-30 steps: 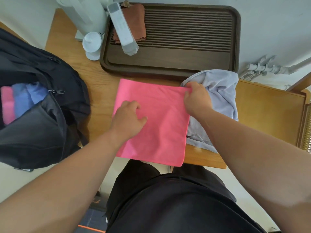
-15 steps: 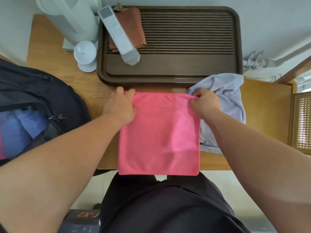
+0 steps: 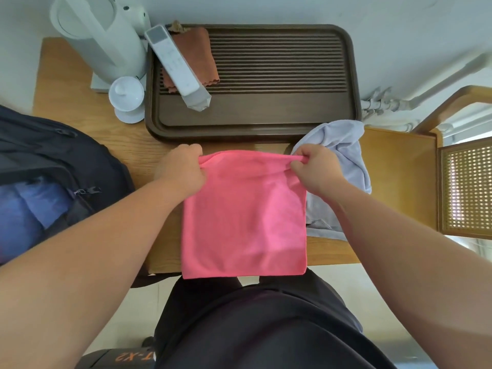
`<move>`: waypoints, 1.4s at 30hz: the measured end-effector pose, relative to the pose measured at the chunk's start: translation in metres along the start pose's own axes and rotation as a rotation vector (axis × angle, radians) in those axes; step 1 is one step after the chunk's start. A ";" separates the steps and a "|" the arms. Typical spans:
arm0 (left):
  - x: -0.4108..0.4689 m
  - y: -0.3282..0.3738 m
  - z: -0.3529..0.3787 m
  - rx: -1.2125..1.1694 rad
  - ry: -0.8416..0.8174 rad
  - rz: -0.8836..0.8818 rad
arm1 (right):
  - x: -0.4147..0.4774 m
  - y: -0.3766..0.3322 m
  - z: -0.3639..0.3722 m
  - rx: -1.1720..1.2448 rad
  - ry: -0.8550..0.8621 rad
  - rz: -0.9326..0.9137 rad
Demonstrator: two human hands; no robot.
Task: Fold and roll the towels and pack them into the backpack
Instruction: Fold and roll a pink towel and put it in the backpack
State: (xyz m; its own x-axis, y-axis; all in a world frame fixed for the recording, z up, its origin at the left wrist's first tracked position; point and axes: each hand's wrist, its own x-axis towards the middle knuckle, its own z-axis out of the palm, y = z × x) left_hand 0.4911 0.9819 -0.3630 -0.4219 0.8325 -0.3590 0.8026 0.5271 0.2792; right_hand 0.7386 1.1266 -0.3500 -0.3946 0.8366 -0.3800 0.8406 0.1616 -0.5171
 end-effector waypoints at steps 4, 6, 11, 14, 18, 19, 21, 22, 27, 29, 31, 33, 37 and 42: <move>-0.012 0.000 -0.009 -0.164 0.010 0.013 | -0.008 0.004 -0.008 0.015 0.001 -0.021; -0.022 0.004 -0.015 -0.210 0.020 0.030 | -0.013 0.005 -0.013 0.028 -0.002 -0.056; -0.044 0.016 -0.031 -0.336 0.064 0.005 | -0.020 0.005 -0.026 0.005 -0.003 -0.112; -0.049 0.014 -0.046 -0.332 0.131 -0.051 | -0.014 -0.002 -0.040 -0.028 0.036 -0.115; -0.047 0.009 -0.067 -0.295 0.234 -0.033 | -0.001 -0.017 -0.057 -0.111 0.131 -0.128; -0.045 0.009 -0.071 -0.249 0.257 -0.012 | 0.000 -0.022 -0.058 -0.138 0.134 -0.150; -0.045 0.010 -0.075 -0.192 0.285 0.002 | -0.001 -0.028 -0.059 -0.167 0.136 -0.189; -0.046 0.010 -0.075 -0.185 0.296 -0.002 | -0.004 -0.029 -0.057 -0.157 0.141 -0.202; -0.068 0.001 -0.047 -0.154 0.278 0.001 | -0.040 -0.012 -0.036 -0.096 0.045 -0.248; -0.084 -0.003 -0.028 -0.125 0.245 0.023 | -0.059 0.002 -0.025 -0.089 -0.049 -0.250; -0.100 -0.004 -0.009 -0.122 0.197 0.027 | -0.077 0.020 -0.015 -0.098 -0.125 -0.269; -0.115 -0.004 0.009 -0.109 0.148 0.031 | -0.093 0.036 -0.004 -0.143 -0.180 -0.277; -0.134 -0.011 0.035 -0.009 0.082 0.052 | -0.116 0.057 0.012 -0.202 -0.252 -0.304; -0.141 -0.017 0.049 0.125 -0.010 0.139 | -0.129 0.067 0.028 -0.266 -0.270 -0.284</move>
State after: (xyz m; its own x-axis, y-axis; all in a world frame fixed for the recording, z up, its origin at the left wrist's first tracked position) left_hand 0.5581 0.8473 -0.3610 -0.2997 0.8937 -0.3337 0.8992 0.3816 0.2143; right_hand 0.8355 1.0151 -0.3568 -0.6756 0.5792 -0.4562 0.7372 0.5227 -0.4282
